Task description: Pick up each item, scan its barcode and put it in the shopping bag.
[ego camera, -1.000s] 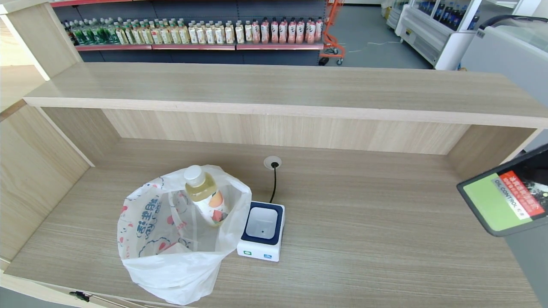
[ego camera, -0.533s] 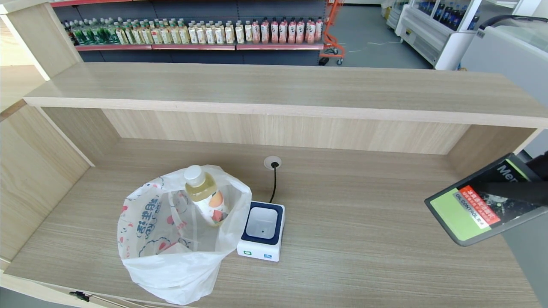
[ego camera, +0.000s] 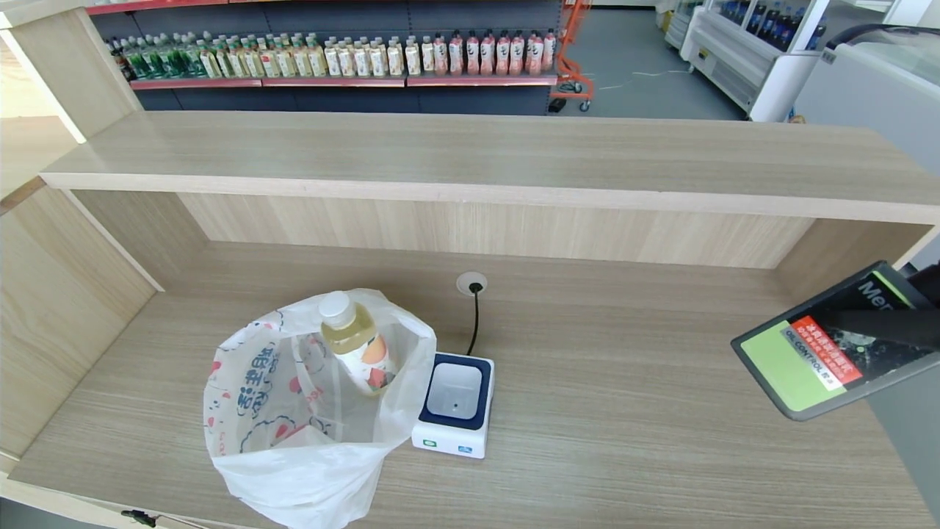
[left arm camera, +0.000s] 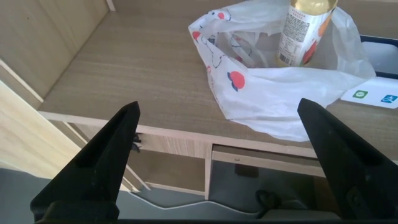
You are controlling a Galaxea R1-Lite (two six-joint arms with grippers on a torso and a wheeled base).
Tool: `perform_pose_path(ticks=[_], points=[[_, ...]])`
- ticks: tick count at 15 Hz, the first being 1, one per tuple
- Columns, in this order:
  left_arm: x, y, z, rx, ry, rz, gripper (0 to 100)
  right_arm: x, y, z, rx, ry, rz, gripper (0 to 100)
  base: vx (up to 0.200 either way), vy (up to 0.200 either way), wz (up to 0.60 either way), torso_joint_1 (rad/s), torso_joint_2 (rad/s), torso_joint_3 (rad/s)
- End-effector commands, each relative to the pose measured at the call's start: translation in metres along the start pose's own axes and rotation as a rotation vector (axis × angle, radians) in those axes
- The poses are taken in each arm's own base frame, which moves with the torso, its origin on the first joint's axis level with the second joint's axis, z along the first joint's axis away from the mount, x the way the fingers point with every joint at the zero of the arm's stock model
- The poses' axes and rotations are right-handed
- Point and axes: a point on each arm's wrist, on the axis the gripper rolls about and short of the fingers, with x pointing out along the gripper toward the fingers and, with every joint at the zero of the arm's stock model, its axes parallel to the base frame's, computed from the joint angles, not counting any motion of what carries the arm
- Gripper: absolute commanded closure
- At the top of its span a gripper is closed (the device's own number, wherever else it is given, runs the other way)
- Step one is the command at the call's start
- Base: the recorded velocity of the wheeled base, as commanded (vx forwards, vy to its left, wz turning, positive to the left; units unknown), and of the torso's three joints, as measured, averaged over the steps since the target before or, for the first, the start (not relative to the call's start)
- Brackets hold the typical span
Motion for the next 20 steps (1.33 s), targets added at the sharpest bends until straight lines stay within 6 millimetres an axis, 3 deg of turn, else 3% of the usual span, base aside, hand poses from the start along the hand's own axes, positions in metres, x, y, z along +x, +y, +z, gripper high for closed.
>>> perform_pose_path(ticks=[1, 6, 10, 16, 20], points=[[0.0, 0.0, 0.0, 0.0, 0.0, -0.001, 0, 0.003, -0.002, -0.001, 0.006, 0.013, 0.0, 100, 0.0, 0.2, 0.0, 0.017, 0.0, -0.007], [0.0, 0.0, 0.0, 0.002, 0.0, -0.001, 0, 0.007, -0.004, -0.005, 0.012, 0.036, -0.002, 100, 0.0, 0.2, 0.0, 0.002, 0.0, 0.0], [0.0, 0.0, 0.0, 0.003, 0.0, -0.001, 0, 0.023, -0.014, -0.008, 0.003, 0.074, -0.004, 100, 0.0, 0.2, 0.0, 0.001, 0.0, 0.002], [0.0, 0.0, 0.0, 0.003, 0.0, -0.001, 0, 0.06, -0.042, -0.037, -0.075, 0.159, -0.016, 100, 0.0, 0.0, 0.0, 0.0, 0.0, 0.0], [0.0, 0.0, 0.0, 0.003, 0.0, -0.001, 0, 0.081, -0.052, -0.035, -0.087, 0.143, 0.043, 100, 0.0, 0.0, 0.0, 0.0, 0.0, 0.0]])
